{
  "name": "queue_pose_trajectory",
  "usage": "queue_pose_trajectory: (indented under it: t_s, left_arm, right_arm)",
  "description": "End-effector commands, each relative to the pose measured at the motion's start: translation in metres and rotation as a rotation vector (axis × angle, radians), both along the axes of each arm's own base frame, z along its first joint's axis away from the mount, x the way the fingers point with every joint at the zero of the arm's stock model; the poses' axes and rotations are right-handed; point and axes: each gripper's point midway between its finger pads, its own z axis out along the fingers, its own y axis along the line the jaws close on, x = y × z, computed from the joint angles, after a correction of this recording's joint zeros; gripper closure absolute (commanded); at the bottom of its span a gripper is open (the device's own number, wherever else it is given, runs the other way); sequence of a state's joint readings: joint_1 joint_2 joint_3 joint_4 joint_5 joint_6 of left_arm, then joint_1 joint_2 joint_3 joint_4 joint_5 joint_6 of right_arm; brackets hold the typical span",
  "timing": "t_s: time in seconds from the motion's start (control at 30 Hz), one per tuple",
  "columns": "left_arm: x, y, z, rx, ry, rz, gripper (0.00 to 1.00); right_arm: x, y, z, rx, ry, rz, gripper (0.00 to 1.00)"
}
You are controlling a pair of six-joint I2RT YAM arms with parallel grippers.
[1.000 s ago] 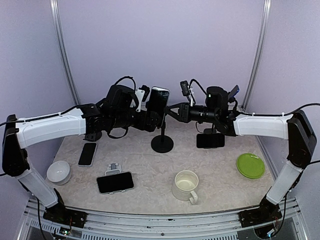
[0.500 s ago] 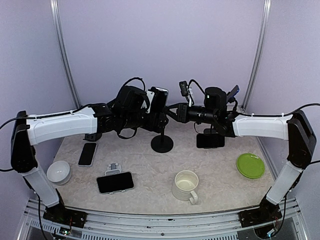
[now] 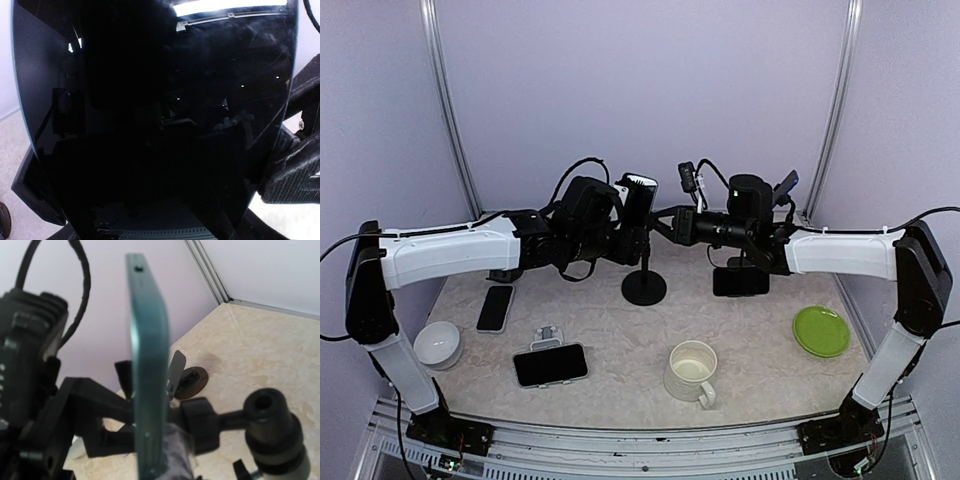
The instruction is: Remove the phone from the phone stand
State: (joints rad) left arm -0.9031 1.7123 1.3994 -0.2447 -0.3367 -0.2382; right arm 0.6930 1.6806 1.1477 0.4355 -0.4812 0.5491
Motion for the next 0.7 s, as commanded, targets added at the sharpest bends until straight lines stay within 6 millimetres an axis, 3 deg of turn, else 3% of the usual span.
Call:
queue_pose_trajectory:
  t_s: [0.0, 0.17, 0.57, 0.67]
  left_arm:
    - [0.019, 0.025, 0.017, -0.033, -0.053, 0.110, 0.30]
    - [0.031, 0.052, 0.019, -0.056, -0.051, 0.183, 0.37]
    - [0.055, 0.119, 0.019, -0.080, -0.041, 0.349, 0.39]
    - [0.057, 0.126, 0.023, -0.111, -0.045, 0.334, 0.42]
  right_arm:
    - [-0.013, 0.003, 0.011, 0.033, 0.032, 0.035, 1.00]
    - [-0.016, 0.003, 0.008, 0.029, 0.036, 0.051, 1.00]
    - [-0.025, -0.001, 0.000, 0.010, 0.039, 0.068, 1.00]
    - [-0.025, -0.001, 0.002, 0.014, 0.036, 0.066, 1.00]
